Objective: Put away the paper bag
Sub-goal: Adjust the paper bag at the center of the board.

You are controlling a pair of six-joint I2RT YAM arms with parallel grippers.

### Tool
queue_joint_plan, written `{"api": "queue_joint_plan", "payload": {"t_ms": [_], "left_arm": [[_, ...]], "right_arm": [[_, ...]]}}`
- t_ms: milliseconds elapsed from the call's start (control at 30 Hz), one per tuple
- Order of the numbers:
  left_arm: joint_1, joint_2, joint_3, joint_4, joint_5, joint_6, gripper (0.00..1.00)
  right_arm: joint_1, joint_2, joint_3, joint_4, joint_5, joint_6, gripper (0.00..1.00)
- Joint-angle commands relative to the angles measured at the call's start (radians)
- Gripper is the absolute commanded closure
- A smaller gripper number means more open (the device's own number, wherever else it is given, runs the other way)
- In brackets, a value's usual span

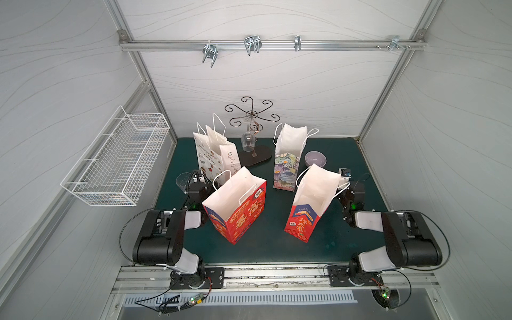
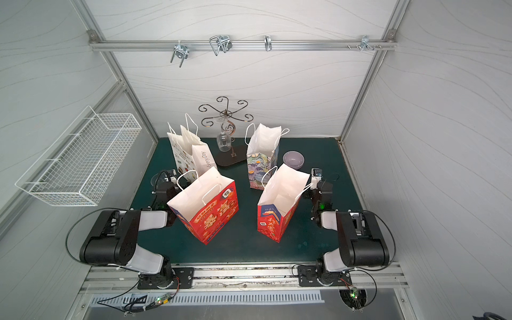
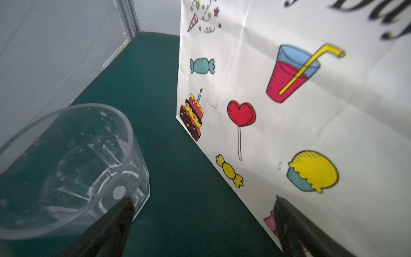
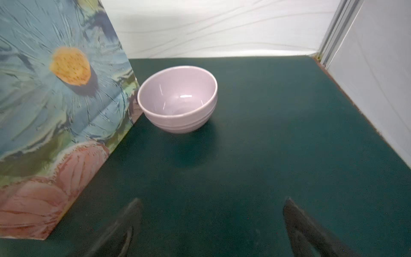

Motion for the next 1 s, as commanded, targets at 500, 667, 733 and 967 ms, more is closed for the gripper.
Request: {"api": "queue_joint_plan", "payload": {"t_ms": [500,667,733,967], "left_arm": [[0.004,-0.369,0.081,-0.267,-0.182,0.004,0.0],[0.006,-0.462,0.24,-0.551,-0.263,0.0,0.0],[0.006,-0.485,0.321,-0.65,-0.259,0.002,0.0],[0.006,-0.548,0.559,-0.837,0.121,0.045,0.0]], "right_arm": [[-0.245,-0.246,0.29,-0.686,-0.229,0.325,0.01],[-0.278,-0.374,0.337,-0.803,-0.226,0.354,0.01],[-0.278,-0.413,0.373,-0.86,-0.196,0.398,0.01],[-0.278,-0.492,0.513,-1.022,-0.316,0.475,0.01]]}}
